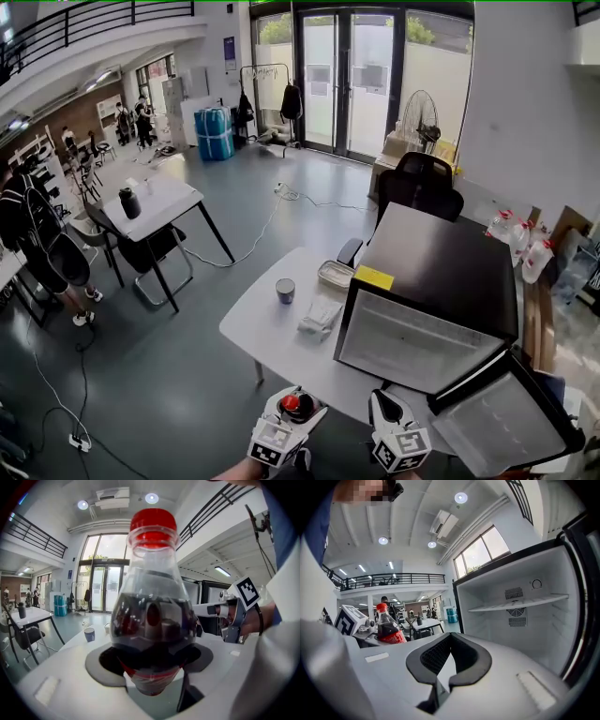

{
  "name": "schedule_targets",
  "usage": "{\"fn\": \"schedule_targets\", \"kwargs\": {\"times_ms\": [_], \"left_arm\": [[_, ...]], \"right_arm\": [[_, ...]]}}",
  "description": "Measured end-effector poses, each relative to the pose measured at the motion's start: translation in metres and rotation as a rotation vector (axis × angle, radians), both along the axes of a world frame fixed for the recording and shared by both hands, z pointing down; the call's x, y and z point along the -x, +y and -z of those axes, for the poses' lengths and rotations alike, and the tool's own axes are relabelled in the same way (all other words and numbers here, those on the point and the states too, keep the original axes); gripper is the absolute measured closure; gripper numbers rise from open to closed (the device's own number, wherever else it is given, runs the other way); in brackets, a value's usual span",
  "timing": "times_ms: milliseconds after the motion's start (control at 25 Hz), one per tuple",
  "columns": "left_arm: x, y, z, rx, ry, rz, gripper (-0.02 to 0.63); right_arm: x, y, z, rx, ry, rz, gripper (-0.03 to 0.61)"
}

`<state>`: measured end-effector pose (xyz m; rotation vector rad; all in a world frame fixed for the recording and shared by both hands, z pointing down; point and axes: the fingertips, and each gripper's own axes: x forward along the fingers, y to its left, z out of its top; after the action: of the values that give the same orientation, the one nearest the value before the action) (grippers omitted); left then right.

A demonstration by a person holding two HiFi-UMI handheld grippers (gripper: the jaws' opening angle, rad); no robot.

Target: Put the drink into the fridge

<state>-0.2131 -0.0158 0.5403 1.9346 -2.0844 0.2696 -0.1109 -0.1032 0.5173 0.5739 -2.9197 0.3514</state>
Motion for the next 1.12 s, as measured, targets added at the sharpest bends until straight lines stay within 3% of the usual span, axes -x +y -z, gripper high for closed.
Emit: {"fn": "schedule_targets", "kwargs": {"times_ms": [200,760,1120], "left_arm": [[0.004,-0.03,-0.015,-0.002,0.01,-0.102,0.298],[-0.015,-0.085,-0.02,-0.001,0.046,-0.357,0.298],[-0.047,-0.145,-0.033,0.01,0.006,-0.433,0.298]], "right_arm": [[0.006,-0.02,-0.001,-0.002,0.016,-0.067,0.572],[-0.027,-0.042,-0.004,-0.006,0.077,-0.317,0.572],[-0.077,-0.071,-0.019,0.024,0.08,-0.422,0.572]]}}
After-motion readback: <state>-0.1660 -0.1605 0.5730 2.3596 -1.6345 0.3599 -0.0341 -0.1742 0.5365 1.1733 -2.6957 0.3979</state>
